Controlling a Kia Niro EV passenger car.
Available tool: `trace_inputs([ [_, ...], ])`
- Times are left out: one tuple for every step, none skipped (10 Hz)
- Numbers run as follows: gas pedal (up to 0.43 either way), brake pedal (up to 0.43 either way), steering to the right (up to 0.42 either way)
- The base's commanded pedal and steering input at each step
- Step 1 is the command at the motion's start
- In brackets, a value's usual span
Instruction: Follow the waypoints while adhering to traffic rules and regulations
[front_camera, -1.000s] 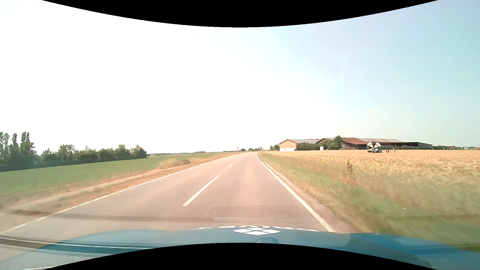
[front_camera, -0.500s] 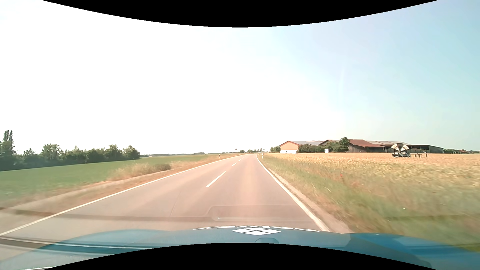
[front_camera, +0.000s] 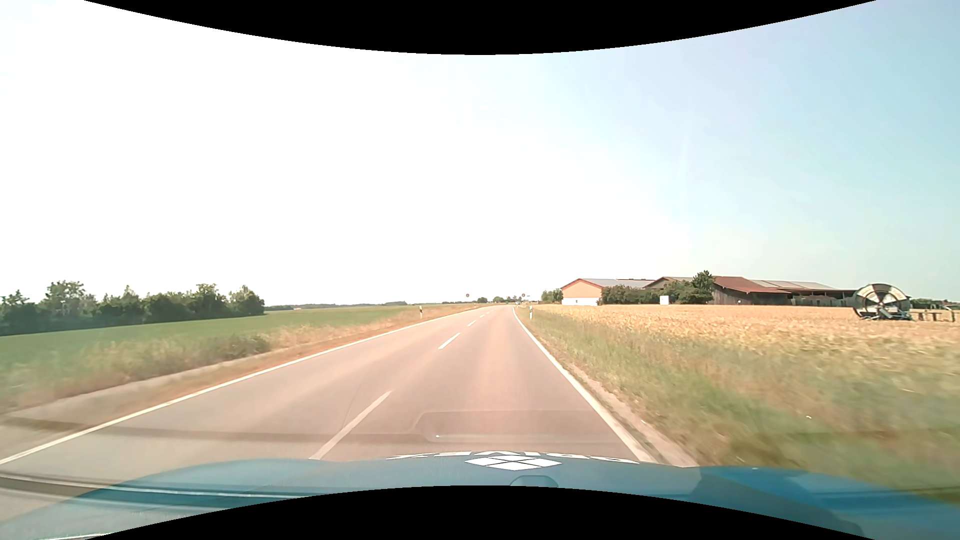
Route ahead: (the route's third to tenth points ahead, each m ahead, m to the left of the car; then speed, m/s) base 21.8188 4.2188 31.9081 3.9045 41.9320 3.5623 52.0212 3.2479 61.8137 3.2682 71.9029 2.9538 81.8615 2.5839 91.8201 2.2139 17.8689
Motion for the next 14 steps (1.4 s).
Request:
trace_inputs([
  [0.189,0.0,-0.003],
  [0.189,0.0,-0.001],
  [0.189,0.0,-0.001],
  [0.189,0.0,-0.001],
  [0.189,0.0,-0.001],
  [0.189,0.0,-0.001],
  [0.189,0.0,-0.001],
  [0.189,0.0,0.0],
  [0.189,0.0,0.0],
  [0.189,0.0,0.001],
  [0.189,0.0,0.0],
  [0.189,0.0,0.001],
  [0.189,0.0,0.001],
  [0.189,0.0,0.001],
])
